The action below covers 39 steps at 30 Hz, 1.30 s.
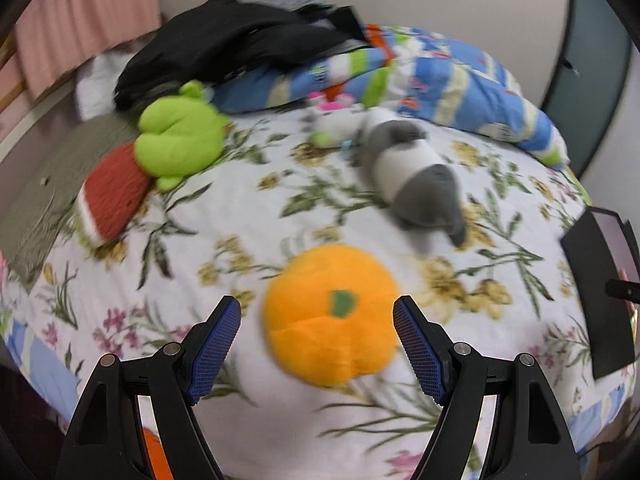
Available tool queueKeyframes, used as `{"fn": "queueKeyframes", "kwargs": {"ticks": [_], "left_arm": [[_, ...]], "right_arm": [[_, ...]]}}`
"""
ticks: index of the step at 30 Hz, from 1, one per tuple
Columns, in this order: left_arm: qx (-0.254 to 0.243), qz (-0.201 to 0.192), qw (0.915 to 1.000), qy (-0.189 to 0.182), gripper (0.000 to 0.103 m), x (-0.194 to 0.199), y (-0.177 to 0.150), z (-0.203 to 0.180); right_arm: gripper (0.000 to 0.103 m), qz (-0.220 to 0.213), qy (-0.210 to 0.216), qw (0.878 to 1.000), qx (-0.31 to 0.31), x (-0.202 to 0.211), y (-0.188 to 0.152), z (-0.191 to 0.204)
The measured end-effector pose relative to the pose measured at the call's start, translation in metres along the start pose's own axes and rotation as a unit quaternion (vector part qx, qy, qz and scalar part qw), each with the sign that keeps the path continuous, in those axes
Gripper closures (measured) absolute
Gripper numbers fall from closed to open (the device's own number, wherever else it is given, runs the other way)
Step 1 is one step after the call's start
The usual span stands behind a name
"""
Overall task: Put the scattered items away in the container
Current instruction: 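Move both tools away from the box toward the grey-and-white plush toy, then close both tools together around the grey-and-white plush toy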
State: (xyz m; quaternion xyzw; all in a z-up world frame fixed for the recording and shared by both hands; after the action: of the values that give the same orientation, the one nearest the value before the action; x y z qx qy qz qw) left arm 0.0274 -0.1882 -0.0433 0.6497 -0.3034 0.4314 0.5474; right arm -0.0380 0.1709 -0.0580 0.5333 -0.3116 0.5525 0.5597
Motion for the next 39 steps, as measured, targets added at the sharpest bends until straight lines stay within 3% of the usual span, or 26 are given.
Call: {"fn": "queueKeyframes", "kwargs": {"ticks": [4, 7, 11, 19, 23, 26, 34, 39], "left_arm": [[0.005, 0.008, 0.9999, -0.011, 0.024, -0.01, 0.006, 0.021], [-0.009, 0.005, 0.9995, -0.03, 0.024, -0.014, 0.028, 0.013], [-0.038, -0.005, 0.9979, -0.051, 0.024, -0.026, 0.084, -0.012], [-0.027, -0.007, 0.9968, -0.075, 0.024, -0.08, 0.181, -0.053], [-0.031, 0.004, 0.9943, -0.102, 0.024, -0.112, 0.212, -0.08], [-0.038, 0.01, 0.9932, -0.11, 0.019, -0.129, 0.224, -0.097], [-0.05, 0.045, 0.9964, -0.053, 0.019, -0.177, 0.235, -0.12], [-0.029, 0.047, 0.9968, -0.059, 0.015, -0.2, 0.241, -0.116]], "right_arm": [[0.026, 0.004, 0.005, 0.999, 0.032, -0.014, 0.017, 0.045], [0.025, 0.002, -0.006, 0.999, 0.049, -0.026, 0.039, 0.072], [0.02, -0.014, -0.038, 0.997, 0.072, -0.039, 0.068, 0.102], [0.018, -0.034, -0.092, 0.99, 0.105, -0.078, 0.129, 0.129], [0.007, -0.048, -0.102, 0.986, 0.126, -0.092, 0.145, 0.134], [0.004, -0.054, -0.111, 0.982, 0.142, -0.104, 0.153, 0.132], [0.003, -0.058, -0.124, 0.98, 0.147, -0.126, 0.17, 0.127], [0.001, -0.088, -0.138, 0.966, 0.202, -0.141, 0.172, 0.141]]}}
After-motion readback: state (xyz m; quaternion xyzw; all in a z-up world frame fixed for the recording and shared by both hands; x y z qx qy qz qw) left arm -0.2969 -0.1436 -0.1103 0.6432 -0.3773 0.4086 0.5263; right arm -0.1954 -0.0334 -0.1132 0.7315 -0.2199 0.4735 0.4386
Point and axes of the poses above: each gripper's, at about its wrist camera, not at the fingertips, and x roughly against the way its jaws point, z to its left, y to its top, the point moved 5 cm from there along -x, roughly the way its jaws point, and after that the axes turned 9 degrees about z, right-handed, at the moved point
